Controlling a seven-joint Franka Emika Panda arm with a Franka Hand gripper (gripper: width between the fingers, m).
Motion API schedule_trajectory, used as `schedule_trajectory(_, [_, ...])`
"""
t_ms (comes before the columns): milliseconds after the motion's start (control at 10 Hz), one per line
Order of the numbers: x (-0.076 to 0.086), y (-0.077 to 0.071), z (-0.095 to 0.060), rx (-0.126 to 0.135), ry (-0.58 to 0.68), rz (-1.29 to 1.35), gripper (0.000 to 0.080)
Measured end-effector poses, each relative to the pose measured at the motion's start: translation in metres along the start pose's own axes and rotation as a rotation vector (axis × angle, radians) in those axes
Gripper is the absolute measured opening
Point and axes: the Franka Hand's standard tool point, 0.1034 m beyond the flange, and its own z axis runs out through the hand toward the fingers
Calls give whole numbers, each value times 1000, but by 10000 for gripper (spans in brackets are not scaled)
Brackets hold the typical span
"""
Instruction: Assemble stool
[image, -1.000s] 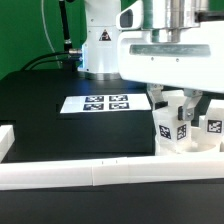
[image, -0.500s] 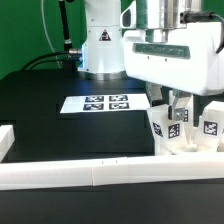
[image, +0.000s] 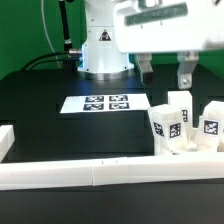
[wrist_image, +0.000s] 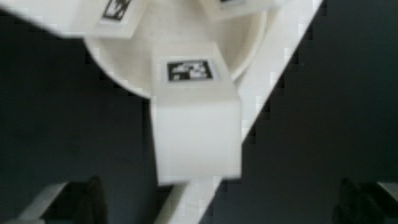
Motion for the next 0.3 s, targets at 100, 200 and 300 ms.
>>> schedule_trajectory(100, [7, 0, -5, 4, 6, -8, 649])
schedule_trajectory(200, [4, 0, -1, 1, 4, -12, 649])
schedule_trajectory(300, [3, 0, -1, 0, 4, -14, 649])
